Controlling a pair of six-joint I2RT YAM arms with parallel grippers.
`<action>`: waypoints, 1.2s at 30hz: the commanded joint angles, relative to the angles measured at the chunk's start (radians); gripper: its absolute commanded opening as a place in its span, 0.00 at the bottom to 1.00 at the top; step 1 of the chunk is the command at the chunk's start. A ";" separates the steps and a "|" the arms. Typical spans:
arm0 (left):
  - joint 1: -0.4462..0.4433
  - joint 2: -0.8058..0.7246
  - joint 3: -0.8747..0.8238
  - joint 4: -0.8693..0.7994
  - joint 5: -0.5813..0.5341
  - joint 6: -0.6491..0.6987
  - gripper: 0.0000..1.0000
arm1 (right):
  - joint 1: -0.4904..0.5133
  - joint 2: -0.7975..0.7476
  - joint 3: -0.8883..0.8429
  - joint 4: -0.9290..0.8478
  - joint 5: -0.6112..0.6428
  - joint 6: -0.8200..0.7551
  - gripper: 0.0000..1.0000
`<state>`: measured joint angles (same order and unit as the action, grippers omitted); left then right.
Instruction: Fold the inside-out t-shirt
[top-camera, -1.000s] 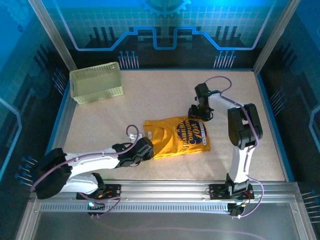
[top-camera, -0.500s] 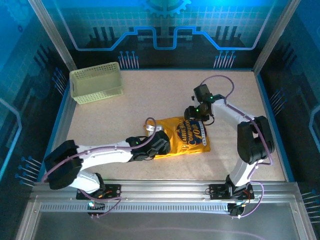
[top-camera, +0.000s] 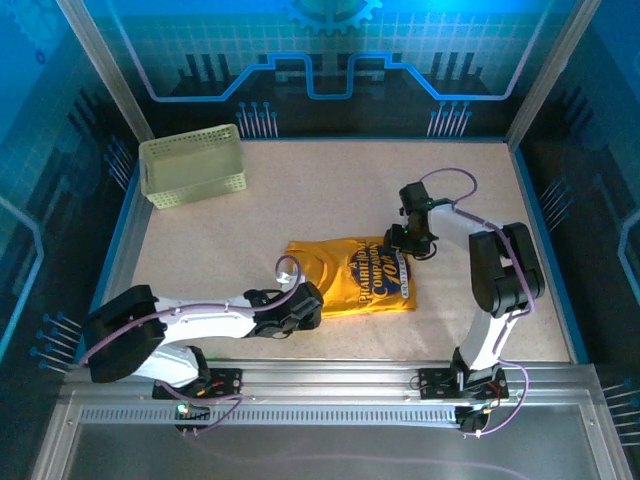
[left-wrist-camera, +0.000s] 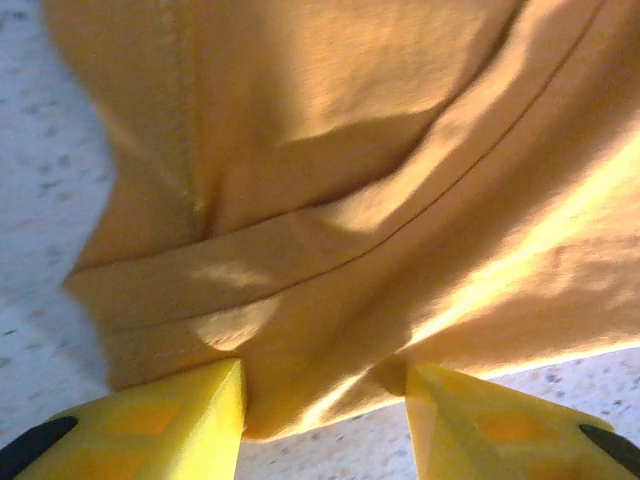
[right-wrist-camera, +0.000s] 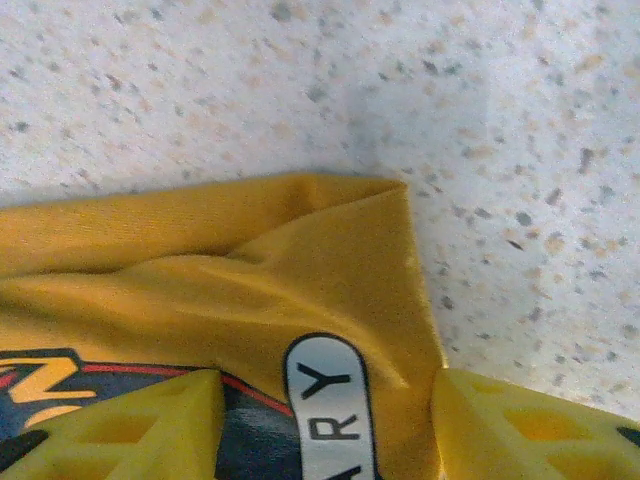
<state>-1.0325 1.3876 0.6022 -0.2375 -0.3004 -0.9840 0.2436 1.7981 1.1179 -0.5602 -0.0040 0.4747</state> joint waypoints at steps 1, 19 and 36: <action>0.002 -0.035 0.027 -0.069 -0.049 0.033 0.48 | 0.009 -0.111 0.007 -0.017 0.016 -0.039 0.59; 0.257 0.182 0.115 0.056 0.123 0.034 0.48 | 0.127 0.008 0.027 -0.009 0.012 0.036 0.57; 0.463 0.849 1.124 -0.211 0.324 0.526 0.46 | 0.467 -0.498 -0.379 0.026 0.056 0.499 0.61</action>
<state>-0.5720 2.1933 1.5974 -0.2989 -0.0490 -0.5812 0.6716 1.3231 0.6846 -0.5056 0.0383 0.8764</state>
